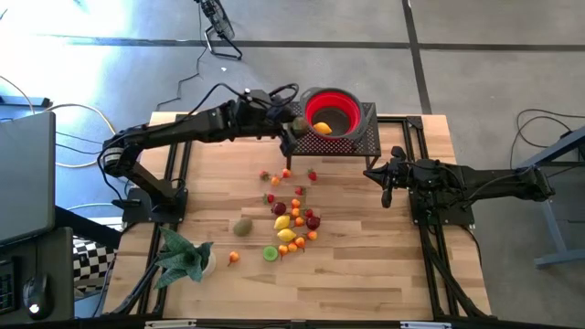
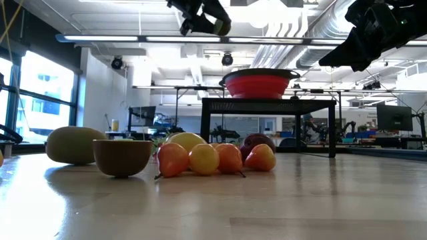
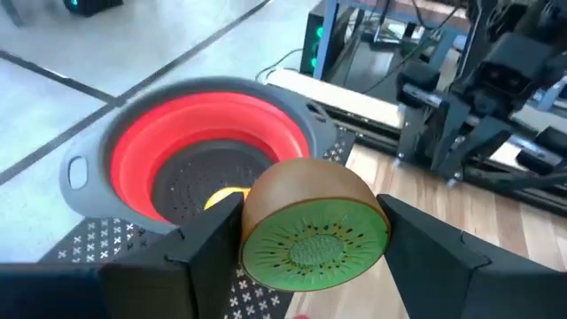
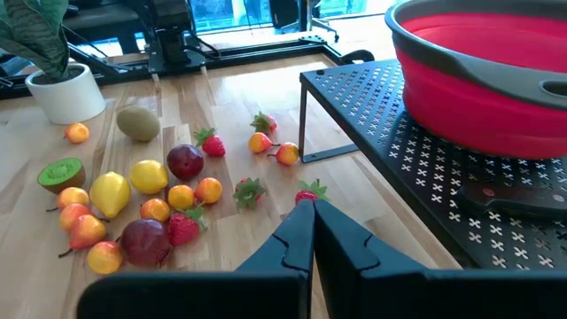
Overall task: Pick & Place Fruit
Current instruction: Put the half kiwi into the strainer on the shelf
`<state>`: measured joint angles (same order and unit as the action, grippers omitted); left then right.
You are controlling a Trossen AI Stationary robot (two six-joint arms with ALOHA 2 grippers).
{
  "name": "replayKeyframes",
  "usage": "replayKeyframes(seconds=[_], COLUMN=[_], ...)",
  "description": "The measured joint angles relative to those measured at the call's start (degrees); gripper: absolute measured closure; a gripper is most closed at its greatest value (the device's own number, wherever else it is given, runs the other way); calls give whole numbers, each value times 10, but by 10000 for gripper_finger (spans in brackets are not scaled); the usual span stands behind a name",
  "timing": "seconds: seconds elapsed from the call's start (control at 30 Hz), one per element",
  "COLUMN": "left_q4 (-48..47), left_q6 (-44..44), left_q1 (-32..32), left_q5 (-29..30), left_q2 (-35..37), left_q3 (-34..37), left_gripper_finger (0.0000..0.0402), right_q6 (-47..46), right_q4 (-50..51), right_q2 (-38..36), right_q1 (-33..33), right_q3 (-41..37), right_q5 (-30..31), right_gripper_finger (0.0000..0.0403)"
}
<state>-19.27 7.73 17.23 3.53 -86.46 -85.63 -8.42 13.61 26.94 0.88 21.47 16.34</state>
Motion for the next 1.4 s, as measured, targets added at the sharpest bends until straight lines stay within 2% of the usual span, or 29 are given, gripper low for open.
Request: replayKeyframes(seconds=[1.4], left_q4=[-38], left_q6=[3], left_q1=[0], left_q5=[2], left_q2=[-1], left_q3=[-3], left_gripper_finger=[162], right_q6=[11], right_q4=[0], right_q2=[0], right_q1=[0], right_q3=[0], right_q5=[0], right_gripper_finger=[400])
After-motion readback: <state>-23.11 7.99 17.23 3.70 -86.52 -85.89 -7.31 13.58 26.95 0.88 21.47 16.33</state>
